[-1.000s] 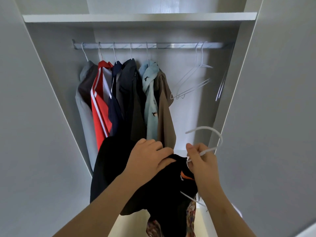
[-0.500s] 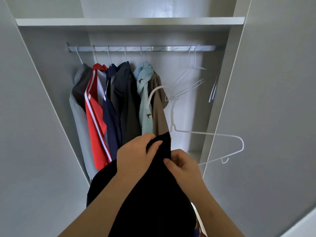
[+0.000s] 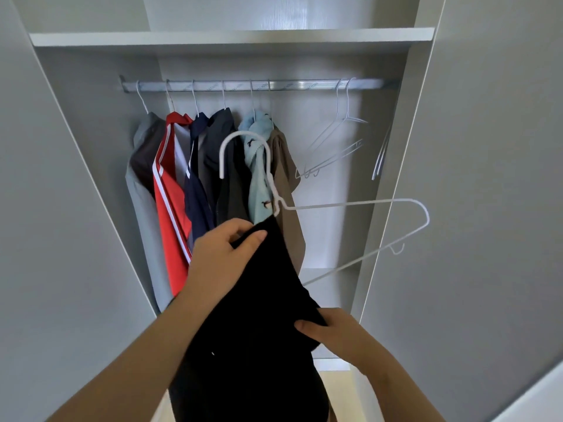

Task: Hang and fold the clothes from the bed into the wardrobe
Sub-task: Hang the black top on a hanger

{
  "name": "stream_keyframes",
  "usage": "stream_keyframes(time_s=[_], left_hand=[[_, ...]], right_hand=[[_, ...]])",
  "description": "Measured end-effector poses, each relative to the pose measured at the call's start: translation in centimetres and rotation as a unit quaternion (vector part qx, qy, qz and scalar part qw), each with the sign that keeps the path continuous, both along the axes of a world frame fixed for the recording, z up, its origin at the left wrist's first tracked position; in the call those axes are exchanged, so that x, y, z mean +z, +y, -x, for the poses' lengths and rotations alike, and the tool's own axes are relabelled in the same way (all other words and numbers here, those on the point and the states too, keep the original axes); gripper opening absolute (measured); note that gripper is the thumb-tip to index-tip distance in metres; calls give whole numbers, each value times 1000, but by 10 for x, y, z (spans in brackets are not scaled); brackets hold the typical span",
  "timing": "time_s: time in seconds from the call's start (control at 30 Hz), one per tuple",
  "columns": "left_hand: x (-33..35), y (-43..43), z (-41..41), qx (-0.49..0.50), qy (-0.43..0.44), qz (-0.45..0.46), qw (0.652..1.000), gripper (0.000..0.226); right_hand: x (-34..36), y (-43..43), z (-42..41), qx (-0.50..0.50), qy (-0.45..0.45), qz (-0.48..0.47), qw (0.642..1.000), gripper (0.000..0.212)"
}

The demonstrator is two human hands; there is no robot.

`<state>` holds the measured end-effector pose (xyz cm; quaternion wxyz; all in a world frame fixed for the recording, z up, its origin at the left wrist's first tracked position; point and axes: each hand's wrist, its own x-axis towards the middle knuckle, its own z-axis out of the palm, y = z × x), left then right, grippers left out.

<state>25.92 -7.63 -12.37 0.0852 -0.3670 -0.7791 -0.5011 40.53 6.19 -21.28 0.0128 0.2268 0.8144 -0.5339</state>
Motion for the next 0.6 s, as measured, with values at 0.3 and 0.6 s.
stream_keyframes(time_s=[0.3,0.6], left_hand=[[26,-36,28,-27,76,63,995,21],[38,-62,41,-28,157,134,978,8]], right_hand=[[-13,12,-9,-35,-90,-357,929,22],[-12,18,-10,-83,-89,-461,879,34]])
